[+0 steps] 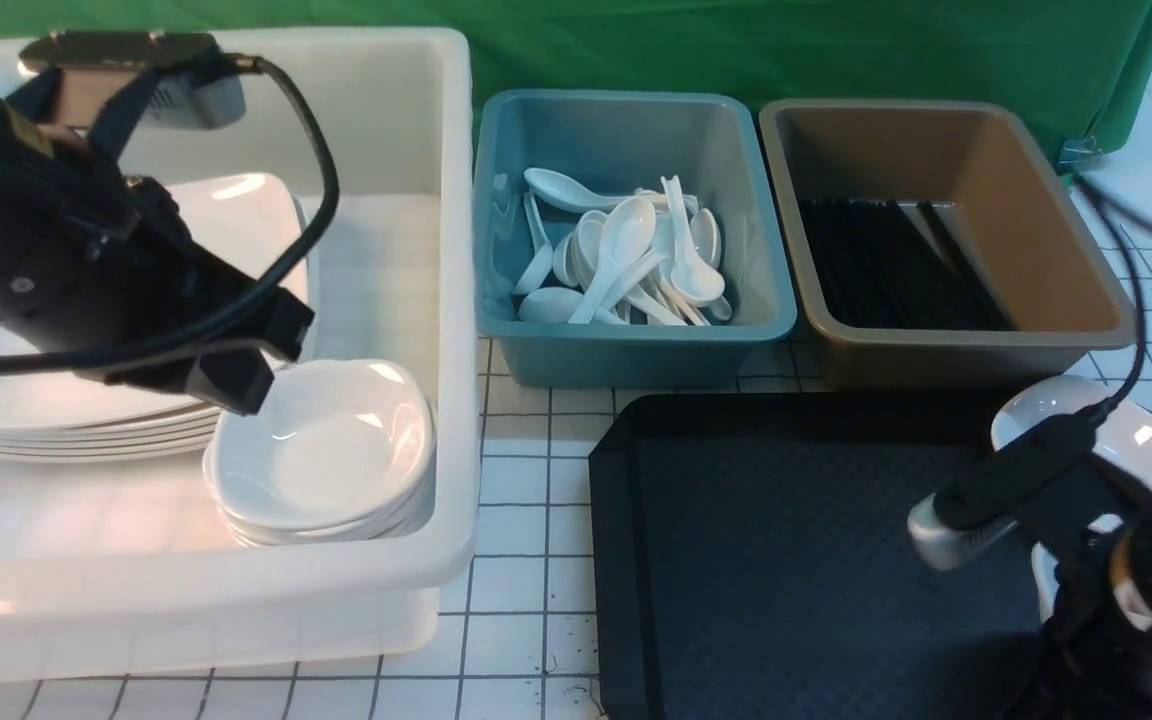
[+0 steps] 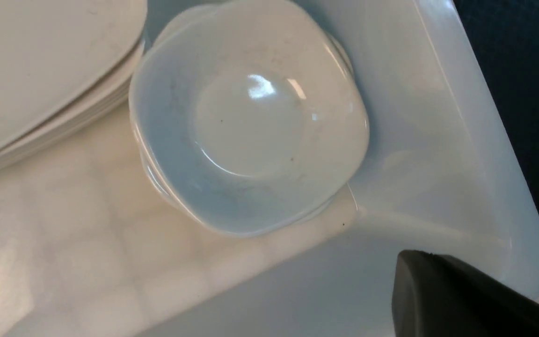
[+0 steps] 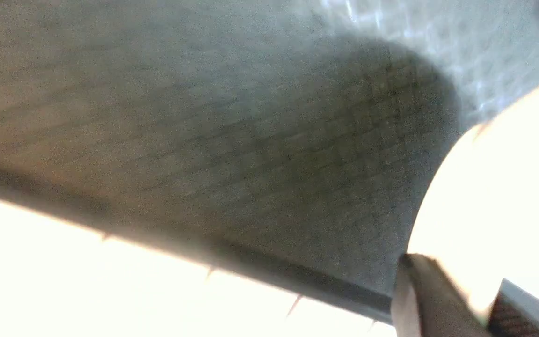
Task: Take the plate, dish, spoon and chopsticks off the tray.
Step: Use the right arm to grab a small plate from the dinner plate, then use the right arm to put the small plate into the large storage box on the left
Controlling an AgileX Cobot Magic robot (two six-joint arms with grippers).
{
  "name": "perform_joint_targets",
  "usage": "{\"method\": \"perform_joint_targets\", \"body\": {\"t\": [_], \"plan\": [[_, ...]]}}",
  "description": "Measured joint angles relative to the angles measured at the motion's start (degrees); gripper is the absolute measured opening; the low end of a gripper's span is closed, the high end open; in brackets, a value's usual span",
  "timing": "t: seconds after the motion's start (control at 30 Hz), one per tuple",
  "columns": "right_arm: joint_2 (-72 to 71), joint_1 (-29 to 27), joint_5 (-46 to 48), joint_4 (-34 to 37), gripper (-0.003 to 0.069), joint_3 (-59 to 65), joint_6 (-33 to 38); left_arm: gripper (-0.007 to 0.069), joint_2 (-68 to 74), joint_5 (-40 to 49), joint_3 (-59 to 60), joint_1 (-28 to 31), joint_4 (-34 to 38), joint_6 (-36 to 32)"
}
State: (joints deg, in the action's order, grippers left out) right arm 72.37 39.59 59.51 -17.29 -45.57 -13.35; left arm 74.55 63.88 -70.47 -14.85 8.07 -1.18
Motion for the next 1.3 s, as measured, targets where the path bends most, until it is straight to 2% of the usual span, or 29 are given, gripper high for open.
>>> {"method": "perform_joint_targets", "body": {"t": [0.2,0.33,0.37,0.4,0.47,0.6,0.73,0.8,0.83,1.0,1.3], "plan": [[-9.3,4.4,1.9,2.8,0.0038,-5.7,0.1,0.0004,0.0,-3.0,0.0,2.4,-0.2,0.0],[-11.4,7.2,-1.8,6.4,0.0038,-13.9,5.8,0.0004,0.0,-3.5,0.0,10.3,2.7,-0.3],[-10.5,8.6,-4.5,9.2,0.0038,-17.6,10.0,0.0004,0.0,-2.7,0.0,15.0,5.7,-1.9],[-10.5,8.8,-4.8,9.6,0.0038,-17.6,10.6,0.0004,0.0,-2.5,0.0,15.7,6.1,-2.1],[-6.4,11.4,-9.6,13.9,0.0038,-22.7,19.6,0.0004,0.0,-0.1,0.0,24.5,12.9,-7.3],[2.6,15.5,-15.9,15.8,0.0038,-28.5,32.4,0.0004,0.0,3.2,0.0,37.6,20.5,-11.6],[12.5,18.8,-20.4,16.1,0.0038,-34.1,42.1,0.0004,0.0,3.6,0.0,45.3,24.2,-12.2],[18.6,20.2,-22.6,16.1,0.0038,-37.7,47.5,0.0004,0.0,3.6,0.0,46.8,24.9,-12.2],[19.1,20.3,-22.6,16.1,0.0038,-38.0,47.5,0.0004,0.0,3.6,0.0,46.9,24.9,-12.2],[31.7,21.4,-26.9,16.0,0.0039,-45.4,57.0,0.0004,0.0,3.9,0.0,47.2,26.1,-13.6],[41.4,21.4,-29.8,10.0,0.0067,-48.9,59.7,0.0004,0.0,3.9,0.0,47.2,26.2,-13.9]]}}
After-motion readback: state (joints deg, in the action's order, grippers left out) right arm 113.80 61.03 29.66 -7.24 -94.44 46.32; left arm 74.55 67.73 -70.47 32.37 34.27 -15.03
